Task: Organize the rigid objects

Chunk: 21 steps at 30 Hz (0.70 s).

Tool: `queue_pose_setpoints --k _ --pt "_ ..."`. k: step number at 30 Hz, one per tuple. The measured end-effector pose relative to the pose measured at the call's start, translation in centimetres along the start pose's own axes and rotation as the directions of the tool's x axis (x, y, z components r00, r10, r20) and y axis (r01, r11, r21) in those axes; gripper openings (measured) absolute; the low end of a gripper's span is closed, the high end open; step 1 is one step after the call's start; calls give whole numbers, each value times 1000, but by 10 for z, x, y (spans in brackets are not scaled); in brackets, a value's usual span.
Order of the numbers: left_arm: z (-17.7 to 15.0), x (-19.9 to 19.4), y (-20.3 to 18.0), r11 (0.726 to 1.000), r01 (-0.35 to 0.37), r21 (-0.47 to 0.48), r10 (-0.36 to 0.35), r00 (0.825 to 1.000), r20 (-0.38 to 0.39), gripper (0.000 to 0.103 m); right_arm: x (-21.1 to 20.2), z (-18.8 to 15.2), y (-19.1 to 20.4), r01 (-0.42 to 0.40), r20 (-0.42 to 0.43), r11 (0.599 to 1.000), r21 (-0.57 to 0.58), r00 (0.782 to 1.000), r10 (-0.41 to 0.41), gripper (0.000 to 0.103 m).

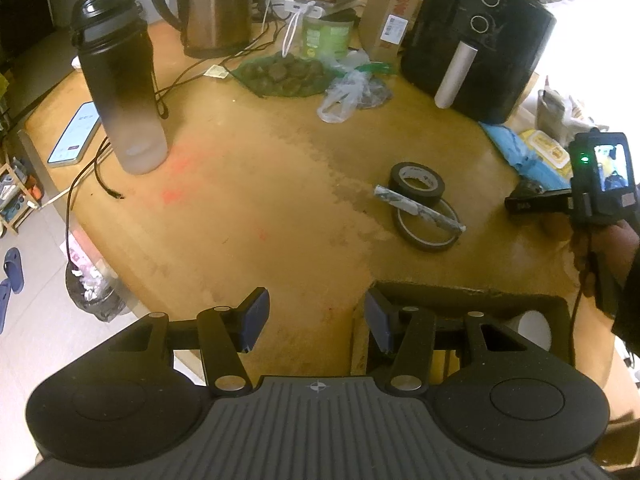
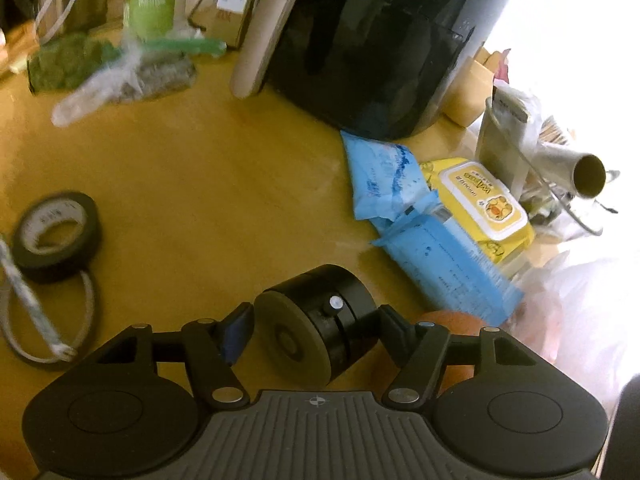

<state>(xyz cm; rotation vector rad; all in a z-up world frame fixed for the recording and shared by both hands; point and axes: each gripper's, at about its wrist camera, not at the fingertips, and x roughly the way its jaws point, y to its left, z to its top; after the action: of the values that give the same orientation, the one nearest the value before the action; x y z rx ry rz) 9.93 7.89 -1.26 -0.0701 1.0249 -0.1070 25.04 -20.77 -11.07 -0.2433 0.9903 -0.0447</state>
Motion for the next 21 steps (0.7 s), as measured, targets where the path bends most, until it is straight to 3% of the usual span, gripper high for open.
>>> queue_pose_setpoints --k 4,8,13,17,21 --pt "4 2 -4 1000 11 16 -11 1000 -1 52 -15 -5 6 -66 31 998 23 997 66 69" --pt "8 5 -7 999 21 29 -21 1000 -3 52 -17 -13 18 -122 3 992 4 992 122 70" --pt "11 8 -11 998 34 47 -34 999 -6 52 -18 -22 27 -142 -27 990 -16 990 141 69" --pt "12 10 -10 998 40 55 -40 999 -9 52 -27 -27 29 -175 -13 984 -34 985 175 68" --pt "14 12 -9 997 45 63 -44 999 -10 52 -22 -26 24 -158 1 987 -19 987 158 68"
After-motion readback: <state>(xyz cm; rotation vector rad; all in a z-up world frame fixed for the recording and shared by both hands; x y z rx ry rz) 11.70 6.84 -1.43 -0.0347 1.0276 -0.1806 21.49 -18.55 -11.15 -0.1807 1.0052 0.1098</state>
